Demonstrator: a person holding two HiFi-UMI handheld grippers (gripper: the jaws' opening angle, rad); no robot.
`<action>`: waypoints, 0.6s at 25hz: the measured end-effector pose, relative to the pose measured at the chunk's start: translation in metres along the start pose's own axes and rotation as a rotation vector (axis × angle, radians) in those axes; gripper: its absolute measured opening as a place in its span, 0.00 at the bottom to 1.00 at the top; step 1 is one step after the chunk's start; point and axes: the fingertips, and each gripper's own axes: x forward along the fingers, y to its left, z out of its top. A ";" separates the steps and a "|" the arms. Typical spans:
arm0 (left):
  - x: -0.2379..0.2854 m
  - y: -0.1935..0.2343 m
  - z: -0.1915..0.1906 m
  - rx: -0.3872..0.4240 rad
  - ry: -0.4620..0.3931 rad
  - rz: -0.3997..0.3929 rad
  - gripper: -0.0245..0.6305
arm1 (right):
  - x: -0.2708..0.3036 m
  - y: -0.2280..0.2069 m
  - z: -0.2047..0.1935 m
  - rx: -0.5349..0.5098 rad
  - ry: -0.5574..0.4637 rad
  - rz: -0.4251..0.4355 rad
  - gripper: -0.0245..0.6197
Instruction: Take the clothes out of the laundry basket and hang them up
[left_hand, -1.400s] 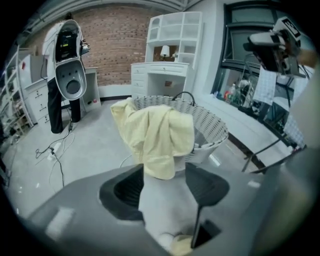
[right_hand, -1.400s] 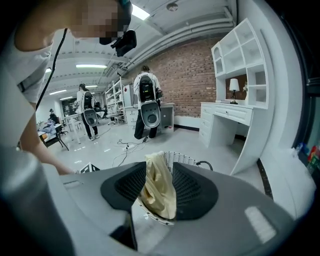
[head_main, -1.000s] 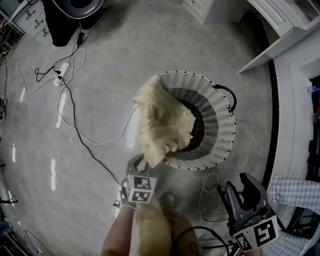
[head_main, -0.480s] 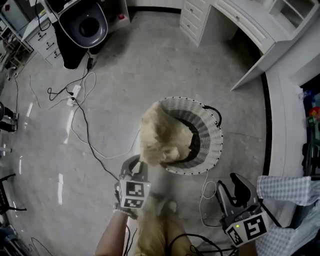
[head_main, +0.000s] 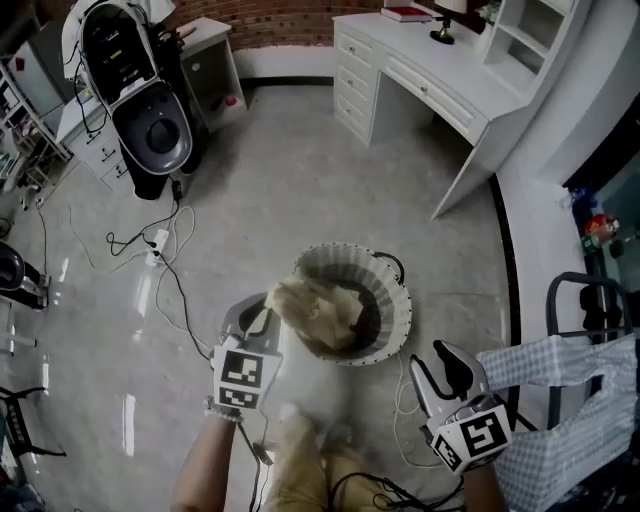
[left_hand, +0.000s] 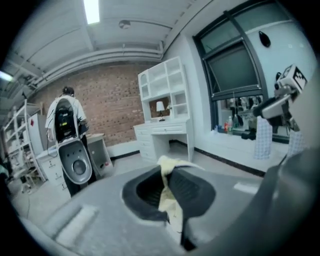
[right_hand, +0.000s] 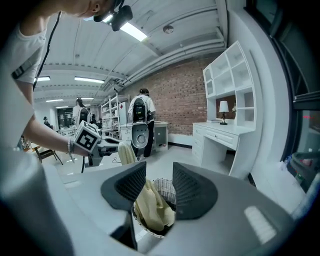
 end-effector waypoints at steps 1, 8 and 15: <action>-0.005 0.000 0.019 0.028 -0.021 -0.013 0.05 | -0.005 0.000 0.008 -0.005 -0.011 -0.002 0.28; -0.042 -0.005 0.147 0.201 -0.170 -0.093 0.05 | -0.036 -0.005 0.060 -0.037 -0.069 -0.019 0.28; -0.093 -0.007 0.259 0.311 -0.335 -0.179 0.05 | -0.040 -0.012 0.101 -0.098 -0.120 -0.005 0.28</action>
